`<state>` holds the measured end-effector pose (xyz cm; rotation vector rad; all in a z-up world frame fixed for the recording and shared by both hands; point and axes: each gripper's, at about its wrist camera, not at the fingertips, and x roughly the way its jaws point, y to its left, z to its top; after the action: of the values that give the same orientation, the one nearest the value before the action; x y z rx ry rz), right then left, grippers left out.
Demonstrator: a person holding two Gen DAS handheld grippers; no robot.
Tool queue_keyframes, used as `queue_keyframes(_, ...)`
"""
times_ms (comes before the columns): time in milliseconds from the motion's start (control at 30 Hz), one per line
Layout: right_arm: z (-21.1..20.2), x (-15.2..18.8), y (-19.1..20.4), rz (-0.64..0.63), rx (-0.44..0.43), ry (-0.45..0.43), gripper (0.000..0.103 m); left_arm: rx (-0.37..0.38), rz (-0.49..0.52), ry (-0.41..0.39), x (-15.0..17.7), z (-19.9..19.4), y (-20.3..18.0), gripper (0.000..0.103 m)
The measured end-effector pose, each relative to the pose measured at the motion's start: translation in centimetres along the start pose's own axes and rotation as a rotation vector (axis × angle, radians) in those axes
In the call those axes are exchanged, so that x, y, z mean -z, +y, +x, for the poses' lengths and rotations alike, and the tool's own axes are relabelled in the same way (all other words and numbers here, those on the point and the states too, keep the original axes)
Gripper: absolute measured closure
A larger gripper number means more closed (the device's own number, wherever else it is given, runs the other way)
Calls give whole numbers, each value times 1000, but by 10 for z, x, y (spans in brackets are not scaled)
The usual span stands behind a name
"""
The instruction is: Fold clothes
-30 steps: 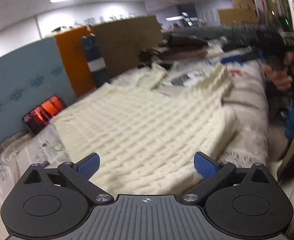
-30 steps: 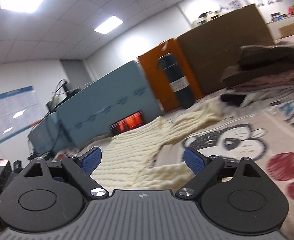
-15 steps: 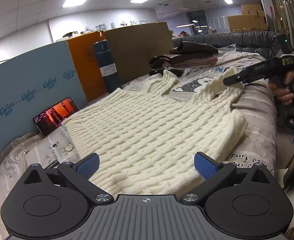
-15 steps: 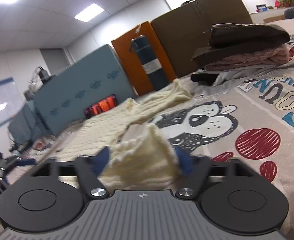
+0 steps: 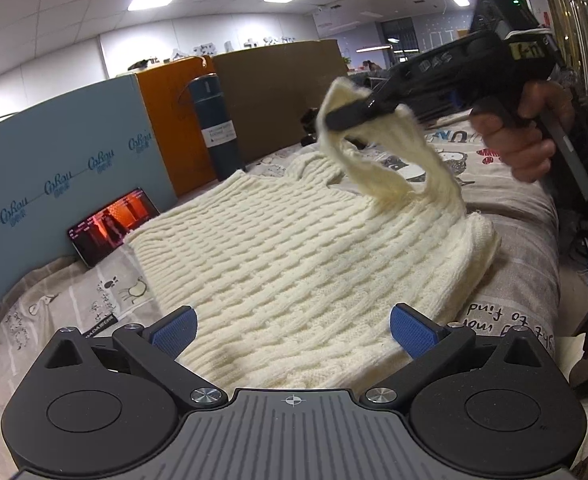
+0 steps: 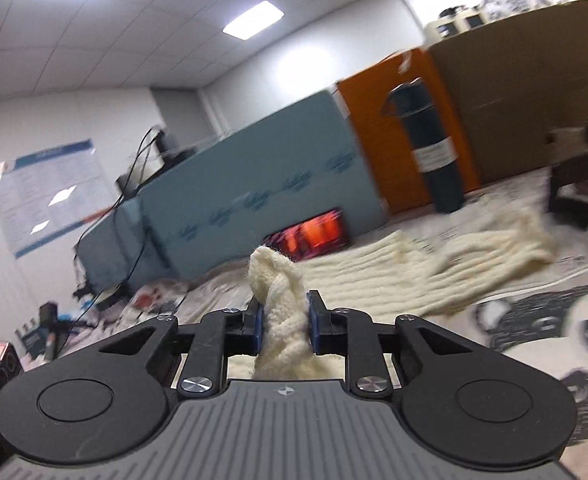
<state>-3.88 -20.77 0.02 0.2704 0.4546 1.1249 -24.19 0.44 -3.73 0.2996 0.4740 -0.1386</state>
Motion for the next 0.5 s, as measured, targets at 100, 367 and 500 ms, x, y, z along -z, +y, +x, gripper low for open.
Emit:
queue_keyframes(100, 28, 15, 21, -70, 3, 99, 78, 1, 0, -3, 0, 0, 0, 0)
queue_keyframes(367, 44, 43, 47, -175, -58, 231, 14, 9, -11, -5, 0, 0, 2, 0)
queue_keyframes(500, 31, 32, 45, -132, -161, 229, 7, 1, -22, -91, -4, -14, 6, 0)
